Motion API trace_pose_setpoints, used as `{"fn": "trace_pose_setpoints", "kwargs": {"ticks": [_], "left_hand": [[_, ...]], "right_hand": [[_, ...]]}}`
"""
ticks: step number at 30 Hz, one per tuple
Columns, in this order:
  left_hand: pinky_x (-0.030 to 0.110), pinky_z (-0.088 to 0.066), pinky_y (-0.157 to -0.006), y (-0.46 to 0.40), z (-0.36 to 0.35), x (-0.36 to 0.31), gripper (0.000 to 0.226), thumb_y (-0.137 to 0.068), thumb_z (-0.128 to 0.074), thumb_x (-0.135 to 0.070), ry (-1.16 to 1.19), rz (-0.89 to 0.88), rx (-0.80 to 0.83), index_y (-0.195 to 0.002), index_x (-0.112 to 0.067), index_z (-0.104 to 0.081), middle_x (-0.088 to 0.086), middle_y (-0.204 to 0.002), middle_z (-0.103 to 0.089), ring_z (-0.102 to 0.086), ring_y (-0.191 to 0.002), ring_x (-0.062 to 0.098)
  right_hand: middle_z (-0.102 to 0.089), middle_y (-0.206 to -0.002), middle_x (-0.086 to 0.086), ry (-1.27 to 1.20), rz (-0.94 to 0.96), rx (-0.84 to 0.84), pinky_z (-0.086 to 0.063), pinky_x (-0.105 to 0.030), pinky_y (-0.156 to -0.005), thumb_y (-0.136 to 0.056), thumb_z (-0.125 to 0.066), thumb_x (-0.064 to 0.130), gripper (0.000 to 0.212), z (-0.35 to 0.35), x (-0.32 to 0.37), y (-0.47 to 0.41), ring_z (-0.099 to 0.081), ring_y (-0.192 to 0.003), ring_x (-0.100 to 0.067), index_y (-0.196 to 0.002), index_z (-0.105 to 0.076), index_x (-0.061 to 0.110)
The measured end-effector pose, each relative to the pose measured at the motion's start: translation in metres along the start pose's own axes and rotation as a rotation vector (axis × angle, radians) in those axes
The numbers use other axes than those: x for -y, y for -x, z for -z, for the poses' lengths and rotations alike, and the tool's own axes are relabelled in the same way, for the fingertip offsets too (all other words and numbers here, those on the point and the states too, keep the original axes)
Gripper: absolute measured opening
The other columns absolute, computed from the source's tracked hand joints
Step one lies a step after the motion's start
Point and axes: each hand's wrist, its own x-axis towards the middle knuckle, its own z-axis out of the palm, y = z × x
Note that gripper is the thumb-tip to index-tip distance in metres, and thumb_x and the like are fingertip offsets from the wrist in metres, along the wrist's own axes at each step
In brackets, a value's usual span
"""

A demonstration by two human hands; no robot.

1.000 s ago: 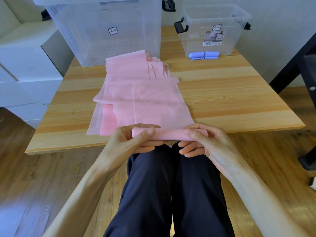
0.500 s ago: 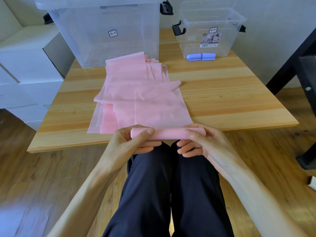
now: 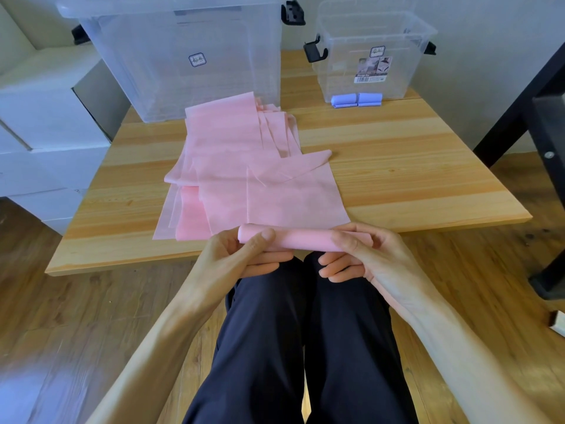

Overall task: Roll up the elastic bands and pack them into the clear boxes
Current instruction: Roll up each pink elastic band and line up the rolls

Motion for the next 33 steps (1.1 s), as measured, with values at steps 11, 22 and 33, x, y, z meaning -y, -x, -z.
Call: {"fn": "trace_pose_setpoints", "kwargs": {"ticks": [11,22,33], "left_hand": [[0.021,-0.058,-0.075,-0.0014,0.0002,0.0022,0.035,-0.078,-0.065,-0.032,-0.035,-0.048,0.002,-0.104,-0.009,-0.069,0.006,-0.095,-0.078,-0.075,-0.094,0.018],[0.022,-0.058,-0.075,-0.0005,0.0000,0.0036,0.036,-0.080,-0.063,-0.036,-0.069,-0.037,0.009,-0.104,-0.010,-0.070,0.005,-0.093,-0.078,-0.075,-0.092,0.018],[0.022,-0.058,-0.079,-0.0042,-0.0003,0.0038,0.034,-0.081,-0.063,-0.026,0.089,-0.021,0.037,-0.110,-0.010,-0.071,0.012,-0.104,-0.076,-0.072,-0.103,0.023]], "right_hand": [[-0.075,-0.085,-0.019,0.002,0.001,-0.003,-0.060,-0.029,-0.062,-0.070,-0.075,0.028,0.042,0.0025,-0.0006,-0.0003,-0.074,-0.073,-0.031,-0.104,-0.070,0.004],[-0.075,-0.085,-0.019,0.010,-0.011,0.005,-0.060,-0.029,-0.061,-0.072,-0.073,0.028,0.039,0.0029,-0.0016,0.0006,-0.074,-0.073,-0.031,-0.105,-0.070,0.007],[-0.075,-0.088,-0.019,0.018,-0.003,-0.010,-0.061,-0.030,-0.064,-0.075,-0.072,0.028,0.036,0.0046,-0.0043,0.0023,-0.074,-0.077,-0.033,-0.104,-0.071,0.006]]}}
